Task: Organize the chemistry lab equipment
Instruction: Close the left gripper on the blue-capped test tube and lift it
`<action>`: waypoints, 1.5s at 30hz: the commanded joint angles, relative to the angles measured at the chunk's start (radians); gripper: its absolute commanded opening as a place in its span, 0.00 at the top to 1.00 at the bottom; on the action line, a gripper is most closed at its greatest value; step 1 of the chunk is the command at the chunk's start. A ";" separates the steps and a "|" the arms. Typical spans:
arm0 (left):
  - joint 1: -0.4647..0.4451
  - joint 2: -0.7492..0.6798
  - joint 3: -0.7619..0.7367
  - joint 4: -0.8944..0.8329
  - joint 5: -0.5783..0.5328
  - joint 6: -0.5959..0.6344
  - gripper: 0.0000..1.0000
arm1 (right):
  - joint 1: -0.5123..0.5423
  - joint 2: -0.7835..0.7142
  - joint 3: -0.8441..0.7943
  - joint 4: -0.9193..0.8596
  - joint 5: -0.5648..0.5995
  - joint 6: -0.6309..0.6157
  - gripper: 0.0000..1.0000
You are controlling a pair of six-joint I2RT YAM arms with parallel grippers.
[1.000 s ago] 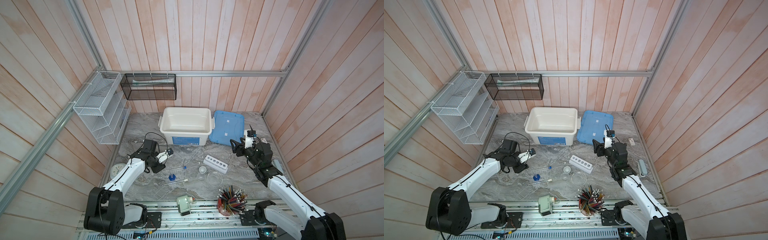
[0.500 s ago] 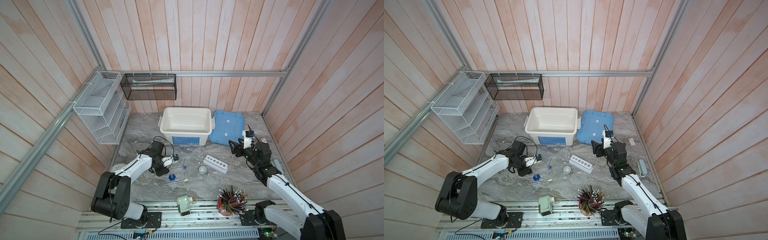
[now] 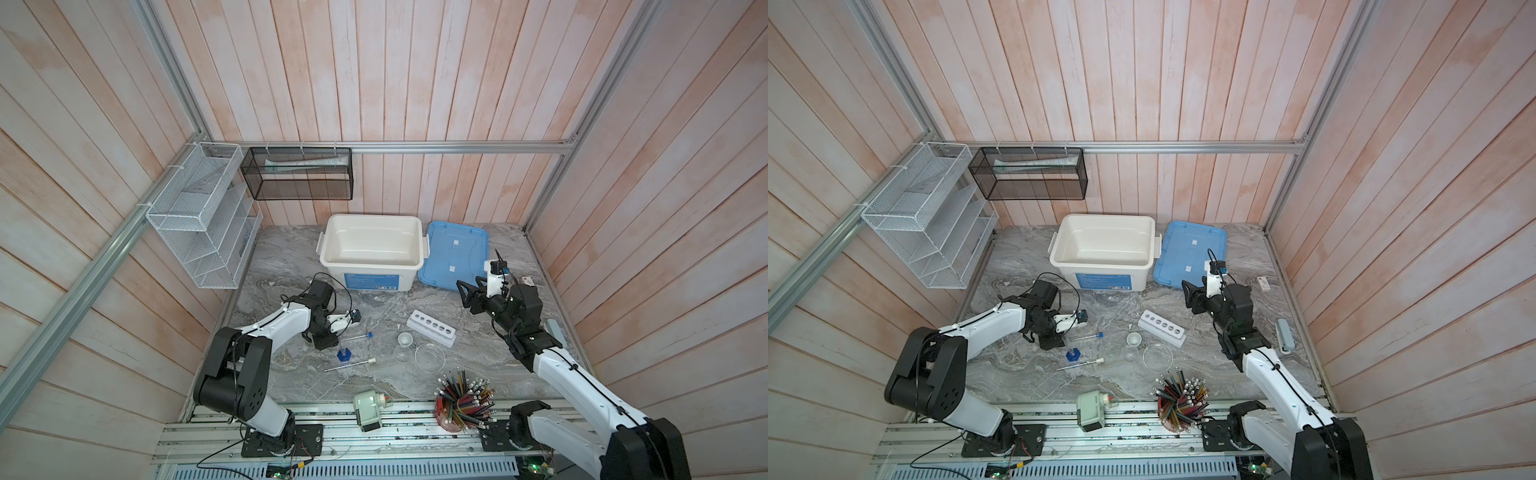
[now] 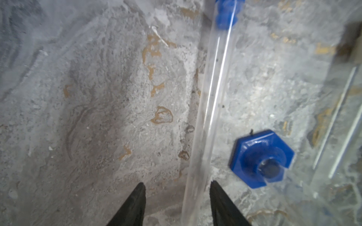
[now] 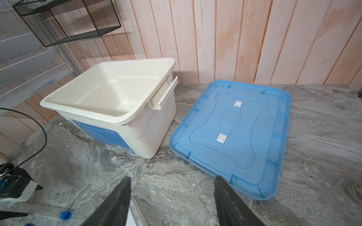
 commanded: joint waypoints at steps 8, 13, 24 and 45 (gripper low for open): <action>-0.024 0.044 0.028 0.008 -0.001 0.020 0.53 | 0.005 0.027 -0.009 0.025 0.005 0.002 0.33; -0.027 0.054 0.023 0.011 0.001 0.023 0.61 | 0.005 0.029 -0.014 0.030 0.013 0.002 0.33; -0.030 0.062 0.014 0.016 0.007 0.022 0.75 | 0.005 0.027 -0.024 0.037 0.032 0.003 0.35; 0.020 -0.050 -0.004 0.156 0.041 -0.061 0.92 | 0.005 0.029 0.008 -0.006 0.037 0.009 0.35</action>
